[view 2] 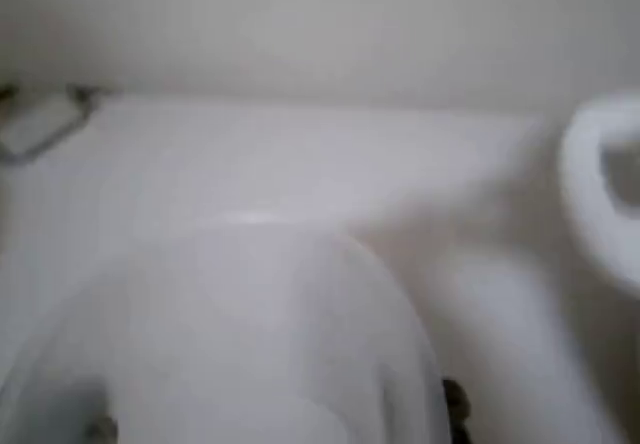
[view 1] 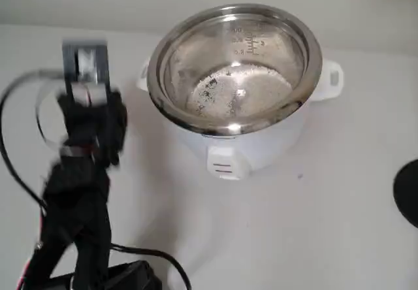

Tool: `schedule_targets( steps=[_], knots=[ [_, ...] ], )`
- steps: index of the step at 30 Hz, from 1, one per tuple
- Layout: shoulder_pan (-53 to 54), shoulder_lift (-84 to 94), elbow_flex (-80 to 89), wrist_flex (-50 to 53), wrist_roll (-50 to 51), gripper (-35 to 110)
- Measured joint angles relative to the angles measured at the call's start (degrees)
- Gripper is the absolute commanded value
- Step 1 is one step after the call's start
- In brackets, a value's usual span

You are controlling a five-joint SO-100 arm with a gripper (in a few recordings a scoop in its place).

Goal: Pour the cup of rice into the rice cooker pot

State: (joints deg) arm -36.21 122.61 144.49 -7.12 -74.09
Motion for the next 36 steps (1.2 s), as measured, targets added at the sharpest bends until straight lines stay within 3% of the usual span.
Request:
schedule_targets(
  steps=[5,8,12,16,20,36],
  knots=[
    [0.0,-10.9,9.7,-22.4,-2.3,18],
    [-0.5,-26.6,10.3,-42.0,-4.7,20],
    [-1.2,-48.9,7.5,-63.9,-8.3,26],
    [-1.5,-67.8,-1.1,-78.5,-11.4,30],
    [-2.1,-78.0,-8.8,-86.2,-13.0,31],
    [-2.9,-88.2,-15.6,-95.4,-13.5,34]
  ],
)
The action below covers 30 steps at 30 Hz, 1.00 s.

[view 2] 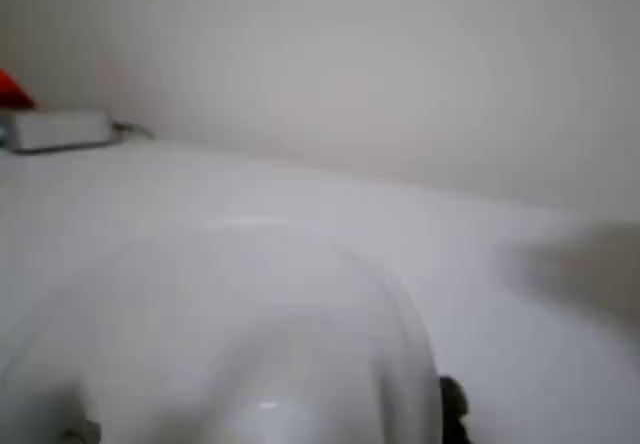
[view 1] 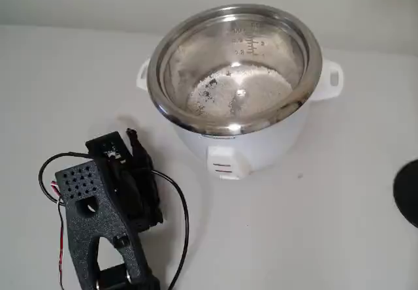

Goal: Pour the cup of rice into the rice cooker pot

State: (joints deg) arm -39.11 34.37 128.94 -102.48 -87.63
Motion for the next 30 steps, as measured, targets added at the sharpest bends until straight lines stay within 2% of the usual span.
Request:
schedule_targets(
  steps=[2,6,27,30],
  knots=[
    [0.0,-0.5,0.0,-0.8,-0.2,40],
    [0.0,-0.7,0.0,-1.1,-1.1,42],
    [-0.2,-3.5,-2.4,-3.8,-6.9,40],
    [-0.4,-3.7,-2.8,-4.3,-10.5,53]
  ],
)
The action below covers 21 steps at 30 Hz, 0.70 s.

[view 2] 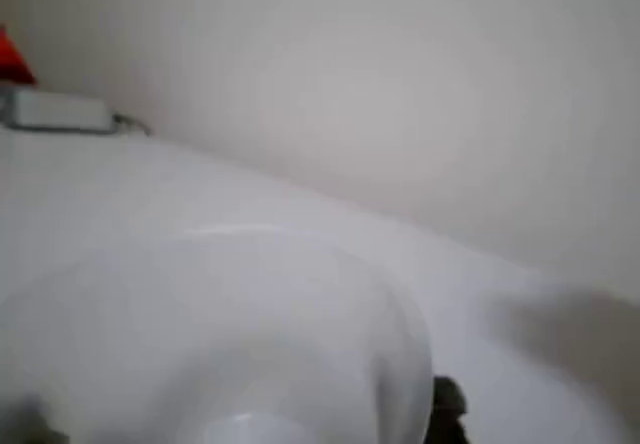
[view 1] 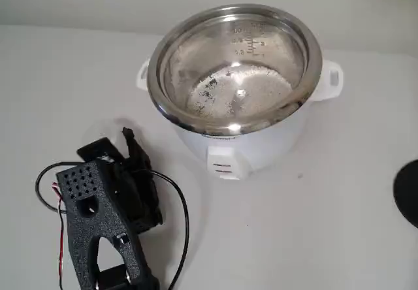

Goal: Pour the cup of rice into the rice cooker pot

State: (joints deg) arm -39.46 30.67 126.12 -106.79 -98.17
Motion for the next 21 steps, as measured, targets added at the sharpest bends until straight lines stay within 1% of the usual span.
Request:
schedule_targets(
  steps=[2,5,7,8,15,17,19,21],
  knots=[
    [0.0,0.0,-0.5,0.0,0.0,62],
    [0.0,-0.1,-0.8,0.0,1.6,88],
    [0.0,-0.3,-0.8,0.0,3.7,98],
    [0.0,-0.4,-0.8,0.0,4.7,100],
    [0.6,-0.5,-0.8,0.4,10.5,100],
    [1.6,-0.2,-0.4,0.5,11.2,97],
    [3.0,0.9,1.7,1.1,12.4,89],
    [3.8,3.1,5.3,2.1,13.4,85]
  ],
)
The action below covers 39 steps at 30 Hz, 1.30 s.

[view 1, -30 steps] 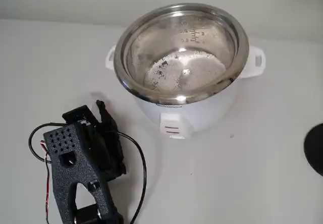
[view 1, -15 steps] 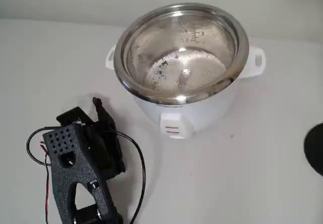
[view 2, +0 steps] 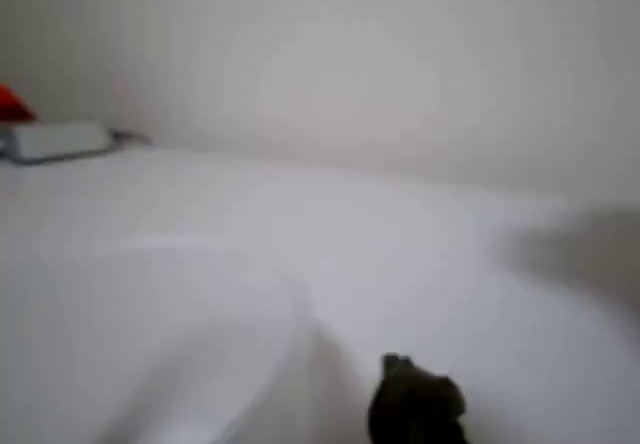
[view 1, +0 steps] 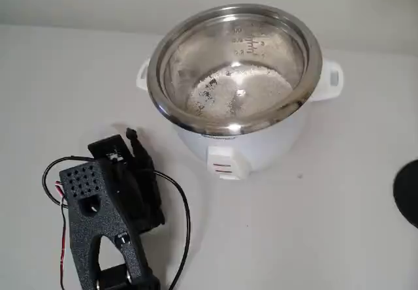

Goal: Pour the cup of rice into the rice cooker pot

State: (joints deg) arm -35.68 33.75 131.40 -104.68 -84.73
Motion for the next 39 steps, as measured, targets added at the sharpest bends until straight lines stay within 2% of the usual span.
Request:
schedule_targets(
  steps=[8,13,16,23,29,32,36,39],
  knots=[
    [1.5,13.4,12.9,2.2,4.3,79],
    [3.4,27.5,19.4,9.0,7.2,76],
    [4.6,37.4,23.1,15.0,9.4,69],
    [5.8,64.0,28.1,35.4,13.4,59],
    [7.9,88.6,30.5,57.8,18.3,45],
    [9.5,101.9,30.5,70.3,22.4,37],
    [12.4,116.9,30.5,84.4,29.1,36],
    [15.3,127.0,30.6,94.4,34.5,26]
  ],
)
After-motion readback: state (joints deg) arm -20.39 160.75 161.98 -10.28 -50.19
